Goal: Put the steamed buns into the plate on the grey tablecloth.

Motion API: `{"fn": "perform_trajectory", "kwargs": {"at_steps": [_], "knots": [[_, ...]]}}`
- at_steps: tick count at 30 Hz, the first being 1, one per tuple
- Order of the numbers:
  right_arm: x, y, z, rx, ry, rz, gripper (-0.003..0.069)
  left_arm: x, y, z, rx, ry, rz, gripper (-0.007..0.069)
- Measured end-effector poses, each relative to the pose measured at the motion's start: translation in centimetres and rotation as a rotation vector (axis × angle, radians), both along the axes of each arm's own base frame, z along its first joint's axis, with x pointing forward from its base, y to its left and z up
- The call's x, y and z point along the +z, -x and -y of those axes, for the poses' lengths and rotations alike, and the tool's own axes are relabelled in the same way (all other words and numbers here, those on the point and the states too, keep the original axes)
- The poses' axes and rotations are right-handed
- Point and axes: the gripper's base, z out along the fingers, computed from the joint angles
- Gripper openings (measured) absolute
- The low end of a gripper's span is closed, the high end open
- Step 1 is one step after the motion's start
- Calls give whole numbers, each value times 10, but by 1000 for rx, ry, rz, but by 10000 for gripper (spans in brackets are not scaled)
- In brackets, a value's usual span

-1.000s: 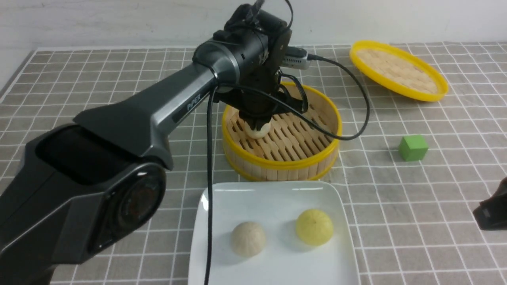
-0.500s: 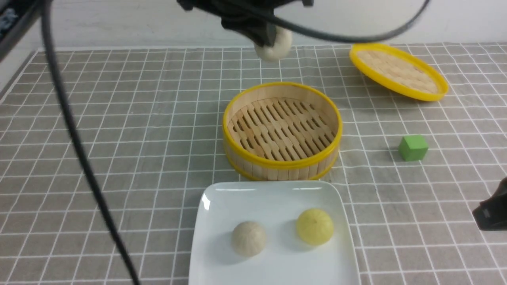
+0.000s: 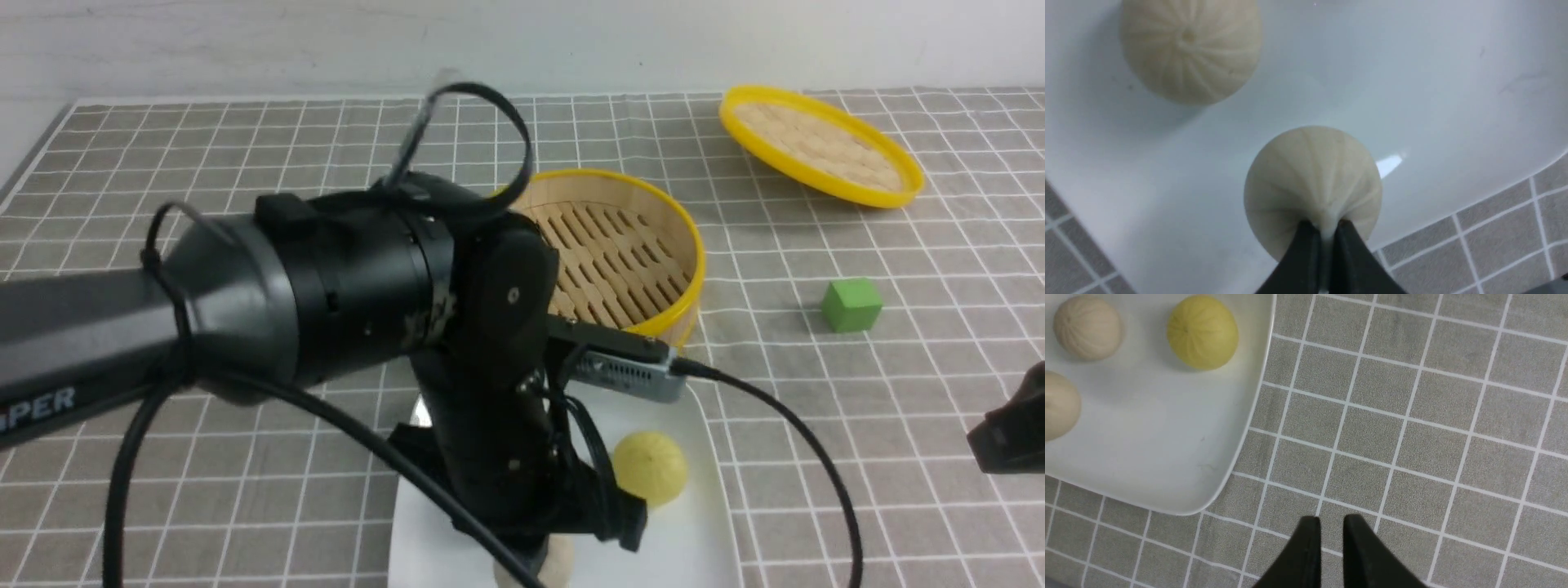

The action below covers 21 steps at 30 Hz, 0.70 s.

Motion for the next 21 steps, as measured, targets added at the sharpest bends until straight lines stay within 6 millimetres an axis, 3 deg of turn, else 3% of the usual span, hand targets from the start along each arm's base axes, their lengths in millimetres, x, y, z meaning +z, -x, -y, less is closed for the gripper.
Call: {"fn": "perform_trajectory", "kwargs": {"at_steps": [7,11,16,20,21], "knots": [[2,2,1,21,4,22,96,1,-2,12,-12,73,80,40],[12,14,5,35,2,72,62,-9,-5,14,-10,56,70,94],[34,62,23,22,2,165,-14,-18,-9,20,-6,66,79,258],[48,107,44,-41,0,298,-16,-16,-12,23,-2,103,115,328],[49,109,45,-48,-2,308,-16,-15,-12,23,-2,106,119,329]]}}
